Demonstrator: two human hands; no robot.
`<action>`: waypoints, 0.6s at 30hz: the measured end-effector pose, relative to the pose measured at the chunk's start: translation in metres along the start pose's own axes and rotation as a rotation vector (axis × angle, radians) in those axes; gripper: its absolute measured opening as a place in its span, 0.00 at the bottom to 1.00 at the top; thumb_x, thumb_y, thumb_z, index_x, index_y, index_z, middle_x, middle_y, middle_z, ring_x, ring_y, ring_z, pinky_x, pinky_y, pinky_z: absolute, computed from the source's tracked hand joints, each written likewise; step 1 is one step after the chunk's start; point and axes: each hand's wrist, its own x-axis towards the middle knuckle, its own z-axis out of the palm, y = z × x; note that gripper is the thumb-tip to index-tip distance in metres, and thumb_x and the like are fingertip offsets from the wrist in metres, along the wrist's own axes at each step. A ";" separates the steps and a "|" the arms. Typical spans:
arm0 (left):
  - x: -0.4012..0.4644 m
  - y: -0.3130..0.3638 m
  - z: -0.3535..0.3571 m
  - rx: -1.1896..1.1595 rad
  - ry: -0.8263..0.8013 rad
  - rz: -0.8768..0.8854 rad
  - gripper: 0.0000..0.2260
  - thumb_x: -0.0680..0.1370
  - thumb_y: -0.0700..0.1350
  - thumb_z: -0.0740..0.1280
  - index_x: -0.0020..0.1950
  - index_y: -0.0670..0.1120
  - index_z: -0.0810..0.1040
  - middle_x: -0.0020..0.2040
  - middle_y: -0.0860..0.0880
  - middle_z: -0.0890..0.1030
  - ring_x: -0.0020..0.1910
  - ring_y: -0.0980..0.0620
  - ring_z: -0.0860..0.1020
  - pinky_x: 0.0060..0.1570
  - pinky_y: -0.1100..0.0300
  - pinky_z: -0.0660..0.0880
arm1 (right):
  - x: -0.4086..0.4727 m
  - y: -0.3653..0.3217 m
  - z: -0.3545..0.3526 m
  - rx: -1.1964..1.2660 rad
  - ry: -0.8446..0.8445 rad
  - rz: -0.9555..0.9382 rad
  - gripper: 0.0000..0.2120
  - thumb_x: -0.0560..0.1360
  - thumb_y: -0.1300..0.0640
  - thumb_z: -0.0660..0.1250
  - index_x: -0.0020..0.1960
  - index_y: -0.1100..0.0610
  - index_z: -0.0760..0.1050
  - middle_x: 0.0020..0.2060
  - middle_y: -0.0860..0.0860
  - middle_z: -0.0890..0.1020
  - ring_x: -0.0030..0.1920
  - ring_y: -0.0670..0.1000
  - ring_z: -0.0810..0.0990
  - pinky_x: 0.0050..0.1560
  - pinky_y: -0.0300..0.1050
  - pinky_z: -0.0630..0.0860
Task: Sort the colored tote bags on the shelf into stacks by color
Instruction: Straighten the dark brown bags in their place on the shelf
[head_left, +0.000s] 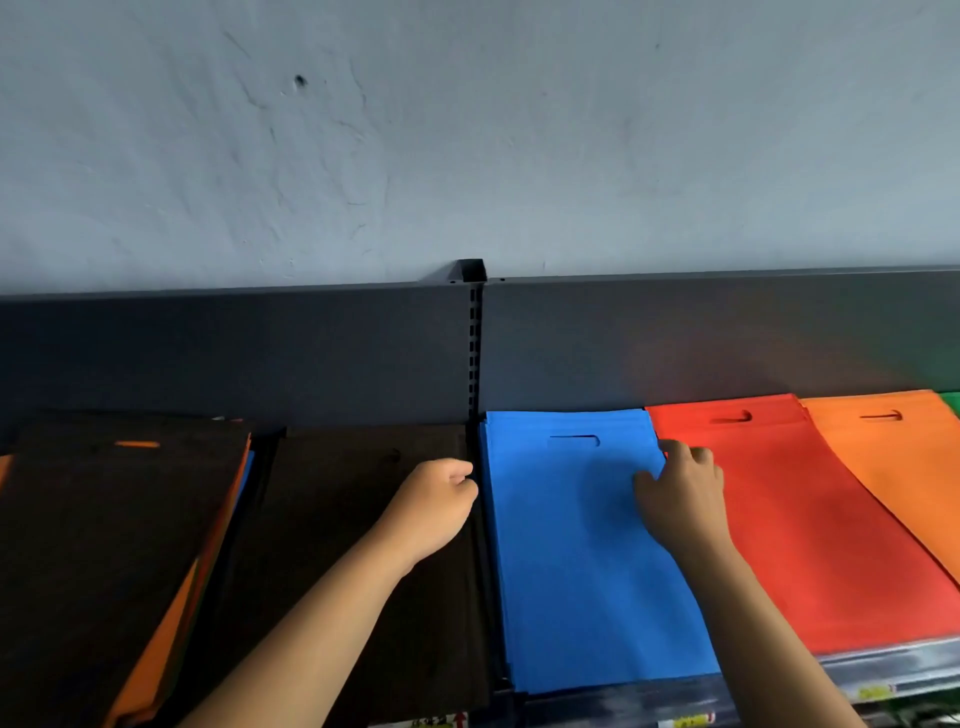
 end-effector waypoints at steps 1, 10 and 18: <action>-0.003 -0.003 -0.011 0.022 0.023 -0.004 0.20 0.84 0.44 0.60 0.76 0.52 0.73 0.69 0.51 0.79 0.58 0.57 0.79 0.61 0.60 0.76 | -0.003 -0.010 0.004 0.029 0.002 -0.033 0.24 0.77 0.62 0.68 0.72 0.63 0.75 0.63 0.66 0.76 0.63 0.69 0.74 0.66 0.58 0.69; -0.044 -0.072 -0.127 0.068 0.242 -0.041 0.18 0.84 0.44 0.61 0.74 0.51 0.75 0.65 0.51 0.81 0.63 0.54 0.79 0.66 0.55 0.74 | -0.067 -0.137 0.076 0.222 -0.268 -0.236 0.13 0.79 0.60 0.68 0.63 0.57 0.80 0.56 0.55 0.80 0.57 0.56 0.80 0.53 0.43 0.70; -0.089 -0.164 -0.261 0.287 0.403 -0.051 0.17 0.83 0.45 0.63 0.72 0.51 0.76 0.68 0.51 0.77 0.63 0.55 0.78 0.57 0.63 0.72 | -0.160 -0.251 0.137 0.254 -0.436 -0.319 0.14 0.81 0.54 0.70 0.67 0.51 0.79 0.58 0.48 0.81 0.56 0.48 0.81 0.48 0.38 0.74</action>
